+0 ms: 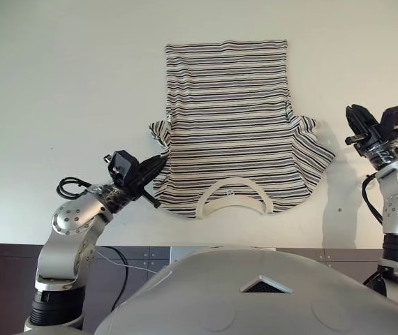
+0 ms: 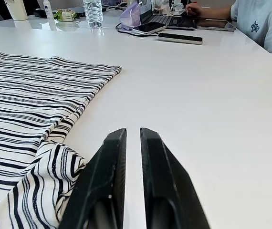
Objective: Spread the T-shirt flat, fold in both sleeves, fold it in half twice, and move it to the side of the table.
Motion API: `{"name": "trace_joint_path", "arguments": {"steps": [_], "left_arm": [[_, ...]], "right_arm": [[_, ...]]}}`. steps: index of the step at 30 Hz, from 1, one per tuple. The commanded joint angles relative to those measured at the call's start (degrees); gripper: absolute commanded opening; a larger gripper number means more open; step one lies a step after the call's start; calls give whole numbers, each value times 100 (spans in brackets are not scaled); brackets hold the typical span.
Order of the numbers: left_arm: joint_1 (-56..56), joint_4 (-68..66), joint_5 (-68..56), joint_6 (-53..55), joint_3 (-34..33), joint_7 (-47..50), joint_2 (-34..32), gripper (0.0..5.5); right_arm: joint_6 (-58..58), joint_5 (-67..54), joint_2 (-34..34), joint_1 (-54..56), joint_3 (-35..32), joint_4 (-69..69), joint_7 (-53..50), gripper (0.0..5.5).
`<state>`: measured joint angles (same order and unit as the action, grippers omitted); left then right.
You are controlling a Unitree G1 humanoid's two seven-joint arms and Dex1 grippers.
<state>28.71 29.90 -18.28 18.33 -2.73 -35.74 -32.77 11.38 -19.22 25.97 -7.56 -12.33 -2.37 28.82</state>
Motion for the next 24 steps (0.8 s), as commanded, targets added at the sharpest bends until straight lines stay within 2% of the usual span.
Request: {"name": "trace_joint_path", "arguments": {"steps": [1, 11, 16, 20, 22, 24], "left_arm": [[-326, 101, 674, -236, 472, -108, -310, 12], [-676, -171, 1843, -586, 1395, -189, -486, 12], [-918, -158, 2209, -589, 1643, -175, -453, 86], [-949, 534, 1392, -214, 1336, -498, -432, 92], [-1069, 843, 610, 71, 738, -645, -458, 92], [-1381, 575, 147, 221, 38, -667, -539, 92]], "right_arm": [[-79, 87, -62, 69, 77, 117, 42, 51], [-173, 188, -96, 204, 220, 355, 168, 51], [-186, 232, -120, 250, 300, 417, 203, 51], [-199, 245, -168, 182, 329, 392, 188, 51], [-209, 245, -178, 127, 312, 372, 174, 51], [-227, 238, -191, 57, 286, 341, 144, 51]]}}
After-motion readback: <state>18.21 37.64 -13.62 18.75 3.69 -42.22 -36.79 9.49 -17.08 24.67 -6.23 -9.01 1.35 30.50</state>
